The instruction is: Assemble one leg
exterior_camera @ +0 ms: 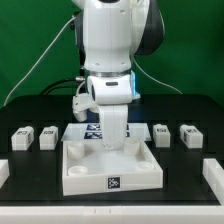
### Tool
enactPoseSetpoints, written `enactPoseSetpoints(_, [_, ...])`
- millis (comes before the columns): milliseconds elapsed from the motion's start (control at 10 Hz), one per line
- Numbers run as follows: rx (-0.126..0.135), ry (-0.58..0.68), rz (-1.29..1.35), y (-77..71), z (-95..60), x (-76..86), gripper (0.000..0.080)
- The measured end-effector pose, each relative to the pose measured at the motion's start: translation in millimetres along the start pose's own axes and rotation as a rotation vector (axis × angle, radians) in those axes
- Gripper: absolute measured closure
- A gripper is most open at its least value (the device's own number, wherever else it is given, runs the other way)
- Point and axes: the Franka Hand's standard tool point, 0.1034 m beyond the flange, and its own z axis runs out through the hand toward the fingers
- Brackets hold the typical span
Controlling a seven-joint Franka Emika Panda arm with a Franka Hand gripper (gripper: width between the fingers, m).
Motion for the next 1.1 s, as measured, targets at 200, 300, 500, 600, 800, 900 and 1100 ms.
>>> enactPoseSetpoints(200, [0.0,0.0,0.0,0.1,0.0,0.0,0.0737])
enactPoseSetpoints(300, [0.0,0.0,0.0,0.1,0.0,0.0,0.0737])
enactPoseSetpoints(500, [0.0,0.0,0.005,1.1,-0.4,0.4,0.0737])
enactPoseSetpoints(600, [-0.005,-0.001,0.025,7.6,-1.6,2.5,0.0736])
enactPoseSetpoints(800, [-0.024,0.001,0.04,27.4,-1.7,9.7,0.0736])
enactPoseSetpoints(900, [-0.031,0.003,0.043,40.2,-2.8,13.6,0.0736])
enactPoseSetpoints(1100, [-0.043,0.008,0.043,63.1,-4.7,22.2,0.0736])
